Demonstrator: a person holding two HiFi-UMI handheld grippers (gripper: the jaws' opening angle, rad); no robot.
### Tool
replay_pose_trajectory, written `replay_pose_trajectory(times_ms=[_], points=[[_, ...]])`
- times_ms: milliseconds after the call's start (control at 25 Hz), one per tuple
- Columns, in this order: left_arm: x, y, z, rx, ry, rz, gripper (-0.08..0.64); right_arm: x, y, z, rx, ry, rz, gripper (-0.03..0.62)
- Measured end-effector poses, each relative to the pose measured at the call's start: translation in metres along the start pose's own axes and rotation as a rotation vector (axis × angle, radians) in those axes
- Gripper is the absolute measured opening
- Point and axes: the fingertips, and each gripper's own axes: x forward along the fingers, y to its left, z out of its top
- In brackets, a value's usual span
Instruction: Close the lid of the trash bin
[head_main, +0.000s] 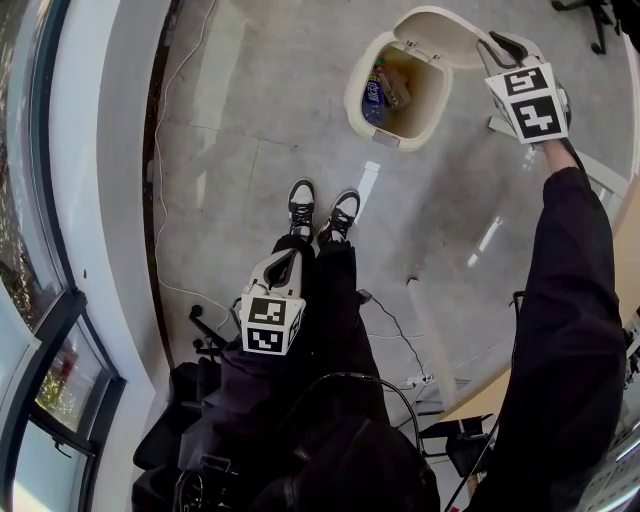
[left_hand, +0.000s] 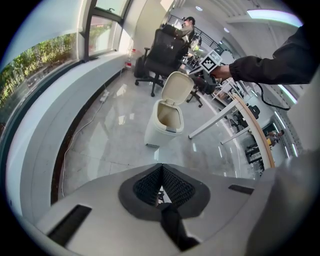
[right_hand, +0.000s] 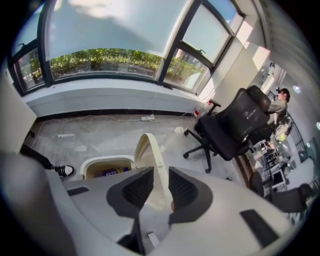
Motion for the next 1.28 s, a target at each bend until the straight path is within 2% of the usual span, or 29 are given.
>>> replay_pose_trajectory(times_ms=[200, 440, 680, 880, 1280], points=[[0.001, 0.002, 0.000, -0.005, -0.003, 0.005, 0.002, 0.012, -0.001, -0.006, -0.126, 0.074, 0.044, 0.101], [0.000, 0.002, -0.001, -0.013, -0.005, 0.004, 0.002, 0.020, 0.012, -0.016, -0.192, 0.139, 0.101, 0.133], [0.001, 0.000, 0.001, -0.015, -0.014, 0.001, 0.002, 0.006, 0.036, -0.018, -0.198, 0.119, 0.146, 0.147], [0.002, -0.002, -0.001, -0.018, -0.016, 0.002, 0.002, -0.007, 0.082, -0.025, -0.227, 0.090, 0.211, 0.147], [0.002, -0.005, -0.009, -0.013, -0.007, -0.004, 0.002, -0.013, 0.175, -0.054, -0.149, 0.088, 0.348, 0.164]])
